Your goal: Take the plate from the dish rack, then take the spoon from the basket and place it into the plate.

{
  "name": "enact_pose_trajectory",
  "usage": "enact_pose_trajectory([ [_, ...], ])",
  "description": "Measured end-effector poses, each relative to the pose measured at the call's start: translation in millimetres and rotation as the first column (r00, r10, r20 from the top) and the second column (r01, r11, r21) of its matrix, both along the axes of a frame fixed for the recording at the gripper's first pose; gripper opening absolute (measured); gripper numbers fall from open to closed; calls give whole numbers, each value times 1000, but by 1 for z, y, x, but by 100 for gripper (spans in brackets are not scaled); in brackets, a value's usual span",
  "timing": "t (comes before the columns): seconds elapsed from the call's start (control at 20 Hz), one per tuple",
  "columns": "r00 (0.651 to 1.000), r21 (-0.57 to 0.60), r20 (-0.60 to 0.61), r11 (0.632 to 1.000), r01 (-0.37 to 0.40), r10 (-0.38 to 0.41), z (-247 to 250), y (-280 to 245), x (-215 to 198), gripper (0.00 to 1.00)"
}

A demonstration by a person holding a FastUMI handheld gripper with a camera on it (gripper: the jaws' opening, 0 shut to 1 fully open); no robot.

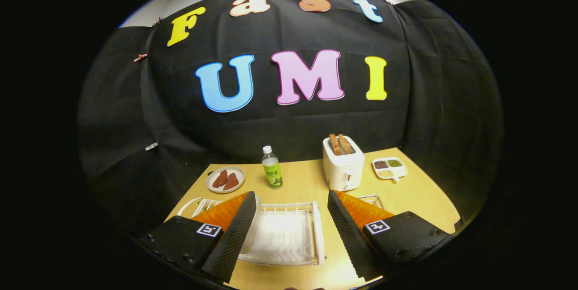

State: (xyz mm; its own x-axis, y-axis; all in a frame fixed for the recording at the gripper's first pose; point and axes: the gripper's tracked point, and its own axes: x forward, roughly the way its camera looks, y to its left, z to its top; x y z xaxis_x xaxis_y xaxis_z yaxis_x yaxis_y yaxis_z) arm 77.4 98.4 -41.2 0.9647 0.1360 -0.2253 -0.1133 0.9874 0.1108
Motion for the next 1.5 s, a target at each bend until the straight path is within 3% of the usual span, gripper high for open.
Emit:
enact_pose_trajectory([
  [0.3,978,-13,-190,996,-85,81,-48,58,27,99],
  [0.45,960,19,-269,997,-78,80,-69,73,39,96],
  [0.6,948,52,-312,998,-42,56,-82,76,53,82],
  [0.7,931,39,-365,999,-15,29,-99,72,55,79],
  [0.8,906,40,-423,999,-14,30,-117,75,52,70],
  [0.9,883,77,-465,997,-28,61,-134,87,45,69],
  [0.95,874,80,-482,996,-28,64,-138,89,43,64],
  [1.0,868,80,-493,996,-32,67,-147,93,42,51],
  [1.05,869,83,-488,996,-43,78,-148,96,44,46],
  [1.25,871,29,-488,998,-47,55,-140,95,46,41],
  [1.4,902,-36,-433,999,-9,-7,-126,85,55,32],
  [1.5,907,-64,-421,998,-15,-13,-120,84,53,31],
])
